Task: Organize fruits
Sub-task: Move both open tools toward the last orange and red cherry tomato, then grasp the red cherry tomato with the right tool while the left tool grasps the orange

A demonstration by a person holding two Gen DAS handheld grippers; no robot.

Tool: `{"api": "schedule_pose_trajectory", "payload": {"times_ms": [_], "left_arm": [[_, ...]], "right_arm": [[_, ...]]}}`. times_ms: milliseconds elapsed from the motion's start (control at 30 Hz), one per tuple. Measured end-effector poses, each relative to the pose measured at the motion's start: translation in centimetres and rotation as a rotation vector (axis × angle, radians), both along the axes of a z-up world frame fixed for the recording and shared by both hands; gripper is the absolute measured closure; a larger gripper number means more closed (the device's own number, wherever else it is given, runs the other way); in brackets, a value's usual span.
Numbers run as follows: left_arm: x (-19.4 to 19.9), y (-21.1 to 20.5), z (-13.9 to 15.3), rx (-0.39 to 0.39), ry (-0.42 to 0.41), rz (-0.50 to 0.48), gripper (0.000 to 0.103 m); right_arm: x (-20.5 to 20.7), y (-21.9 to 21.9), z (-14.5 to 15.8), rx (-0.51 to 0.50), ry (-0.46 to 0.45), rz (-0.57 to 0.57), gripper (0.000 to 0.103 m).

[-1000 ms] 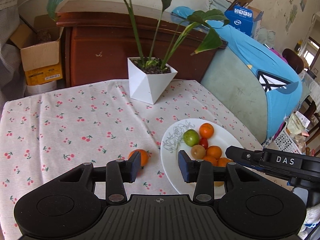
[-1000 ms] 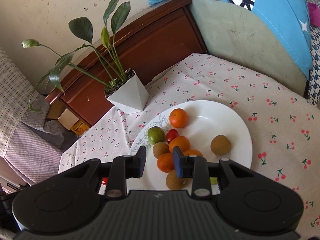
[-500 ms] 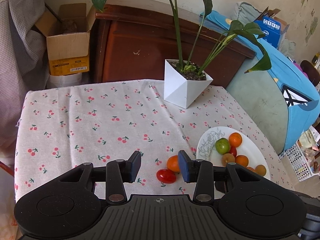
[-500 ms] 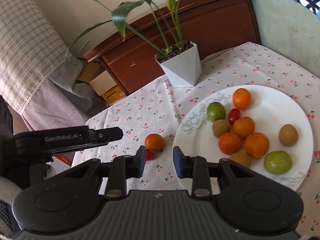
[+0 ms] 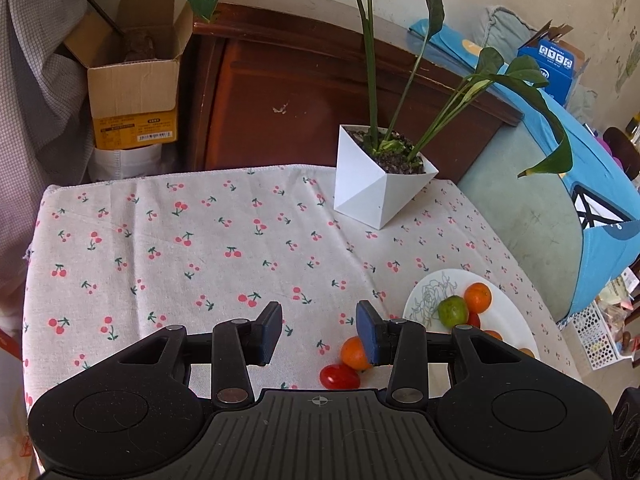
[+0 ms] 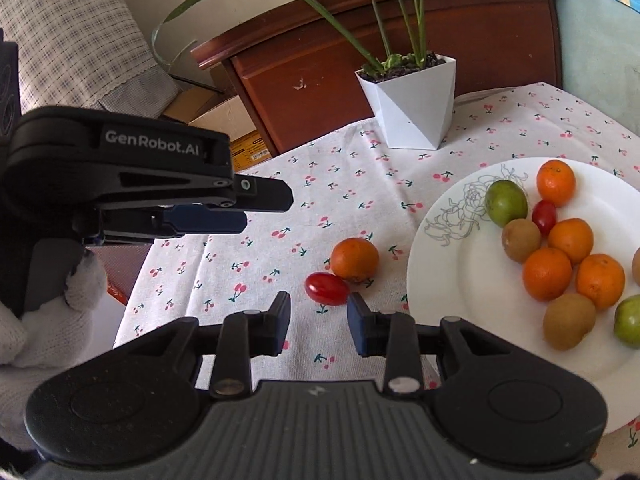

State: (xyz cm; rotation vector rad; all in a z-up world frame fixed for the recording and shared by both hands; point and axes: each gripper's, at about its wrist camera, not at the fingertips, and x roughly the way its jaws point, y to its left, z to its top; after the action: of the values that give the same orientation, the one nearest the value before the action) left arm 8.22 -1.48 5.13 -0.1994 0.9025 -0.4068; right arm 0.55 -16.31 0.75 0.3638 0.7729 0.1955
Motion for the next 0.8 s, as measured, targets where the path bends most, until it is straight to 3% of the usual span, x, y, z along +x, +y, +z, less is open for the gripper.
{"api": "schedule_pose_trajectory", "payload": {"times_ms": [367,600,667,800], "left_arm": [[0.8,-0.1,0.2,0.023,-0.013,0.001,0.064],[0.6,-0.1,0.2,0.030,-0.016,-0.018,0.064],[0.6,-0.1,0.1,0.028,-0.012,-0.020,0.064],[0.4,-0.3,0.0,0.029,-0.014,-0.033,0.064]], "right_arm": [[0.8,1.0,-0.8,-0.013,-0.002,-0.057,0.068],[1.0,1.9,-0.8,-0.082,-0.029,-0.052,0.068],[1.0,2.0,-0.8,-0.082,-0.026,-0.034,0.077],[0.8,1.9,-0.6,-0.075,-0.013,-0.012,0.085]]}}
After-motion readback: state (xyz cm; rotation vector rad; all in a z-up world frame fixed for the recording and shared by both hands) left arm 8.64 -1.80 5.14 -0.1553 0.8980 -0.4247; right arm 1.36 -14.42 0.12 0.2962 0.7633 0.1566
